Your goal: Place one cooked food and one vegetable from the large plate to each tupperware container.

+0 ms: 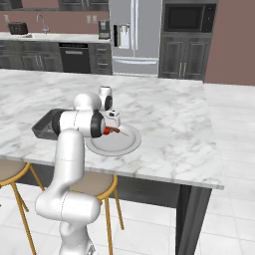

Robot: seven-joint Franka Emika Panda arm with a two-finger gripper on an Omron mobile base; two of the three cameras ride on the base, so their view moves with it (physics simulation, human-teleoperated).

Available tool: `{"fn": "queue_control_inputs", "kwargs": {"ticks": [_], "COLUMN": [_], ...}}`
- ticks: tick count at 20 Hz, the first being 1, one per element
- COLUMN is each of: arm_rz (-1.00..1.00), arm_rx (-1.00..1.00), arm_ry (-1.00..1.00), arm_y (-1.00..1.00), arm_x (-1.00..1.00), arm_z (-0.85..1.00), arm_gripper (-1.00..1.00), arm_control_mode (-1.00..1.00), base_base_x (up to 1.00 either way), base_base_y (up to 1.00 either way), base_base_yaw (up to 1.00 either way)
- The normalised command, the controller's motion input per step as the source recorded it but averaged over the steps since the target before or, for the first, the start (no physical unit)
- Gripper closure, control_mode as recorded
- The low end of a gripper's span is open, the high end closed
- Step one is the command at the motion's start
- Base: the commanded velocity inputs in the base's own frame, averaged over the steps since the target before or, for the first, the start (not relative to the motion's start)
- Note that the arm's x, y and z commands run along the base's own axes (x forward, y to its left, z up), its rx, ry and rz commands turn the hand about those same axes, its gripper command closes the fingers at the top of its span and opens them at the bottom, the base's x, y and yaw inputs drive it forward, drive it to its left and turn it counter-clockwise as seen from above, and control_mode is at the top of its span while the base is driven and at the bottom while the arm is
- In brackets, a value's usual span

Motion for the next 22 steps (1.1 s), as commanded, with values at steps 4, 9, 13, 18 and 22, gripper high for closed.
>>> {"fn": "queue_control_inputs", "kwargs": {"ticks": [4, 9, 13, 18, 22], "arm_rz": [0.0, 0.0, 0.0, 0.0, 0.0], "arm_rx": [0.0, 0.0, 0.0, 0.0, -0.02], "arm_ry": [0.0, 0.0, 0.0, 0.0, -0.03], "arm_y": [-0.19, -0.06, 0.03, 0.07, 0.05], "arm_x": [-0.07, -0.07, -0.08, 0.0, -0.24], "arm_z": [-0.01, -0.01, 0.0, 0.0, 0.16], "arm_gripper": [-1.0, -1.0, 1.0, 1.0, 1.0], "arm_control_mode": [-1.0, -1.0, -1.0, -1.0, -1.0], "base_base_x": [0.0, 0.0, 0.0, 0.0, 0.0], "base_base_y": [0.0, 0.0, 0.0, 0.0, 0.0], "base_base_yaw": [0.0, 0.0, 0.0, 0.0, 0.0]}}
